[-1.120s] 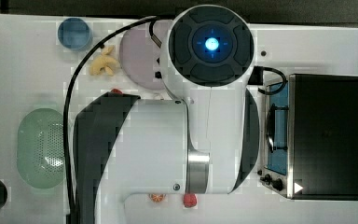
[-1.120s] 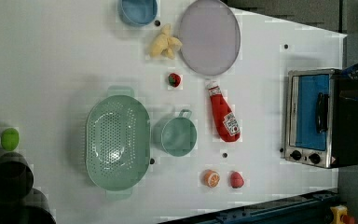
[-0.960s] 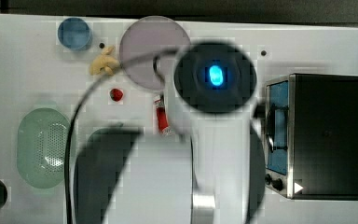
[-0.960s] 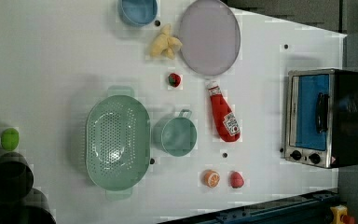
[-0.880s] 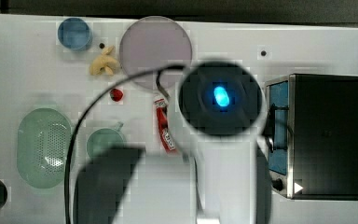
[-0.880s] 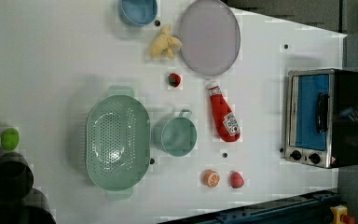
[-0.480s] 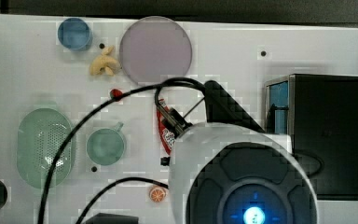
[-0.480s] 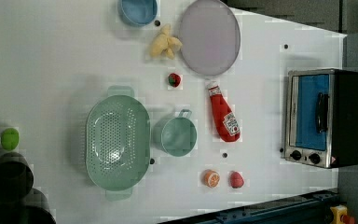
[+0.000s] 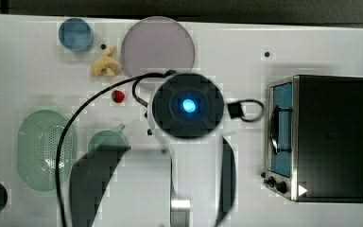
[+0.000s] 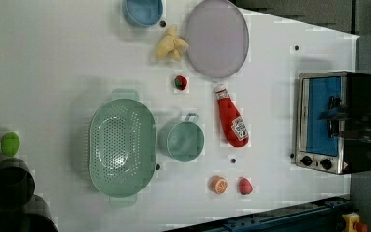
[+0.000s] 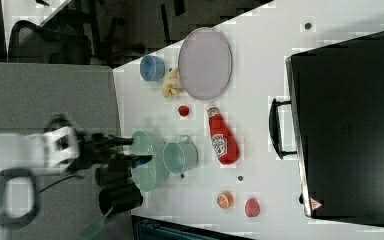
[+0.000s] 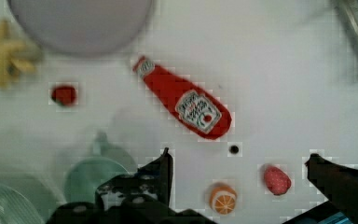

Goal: Pick Ketchup from the table and place it in strainer.

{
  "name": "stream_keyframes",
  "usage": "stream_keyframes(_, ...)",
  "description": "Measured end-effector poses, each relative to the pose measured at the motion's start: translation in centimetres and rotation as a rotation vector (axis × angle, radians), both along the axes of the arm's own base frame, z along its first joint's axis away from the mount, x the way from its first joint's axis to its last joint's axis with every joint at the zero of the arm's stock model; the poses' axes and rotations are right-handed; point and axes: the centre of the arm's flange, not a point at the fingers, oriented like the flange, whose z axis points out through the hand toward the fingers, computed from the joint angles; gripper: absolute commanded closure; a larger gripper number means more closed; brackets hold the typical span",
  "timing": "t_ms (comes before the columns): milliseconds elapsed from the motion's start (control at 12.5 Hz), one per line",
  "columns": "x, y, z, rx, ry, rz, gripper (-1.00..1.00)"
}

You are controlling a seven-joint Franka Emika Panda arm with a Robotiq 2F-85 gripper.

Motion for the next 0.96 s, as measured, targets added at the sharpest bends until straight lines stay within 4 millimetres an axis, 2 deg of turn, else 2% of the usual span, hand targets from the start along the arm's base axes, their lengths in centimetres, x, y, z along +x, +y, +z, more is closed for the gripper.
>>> stream_keyframes(240,-0.1,0.7,-7.7,0.044,0.068,0.22,-1.0)
stream_keyframes(400,-1.1,0.6,-10.9,0.065,0.069,0.359,-1.0)
stream_keyframes(720,-1.5,0.8,-13.4,0.058,-0.031,0.545,-1.0)
stream_keyframes(960,-2.2,0.8,-15.7,0.04,-0.083,0.593,-1.0)
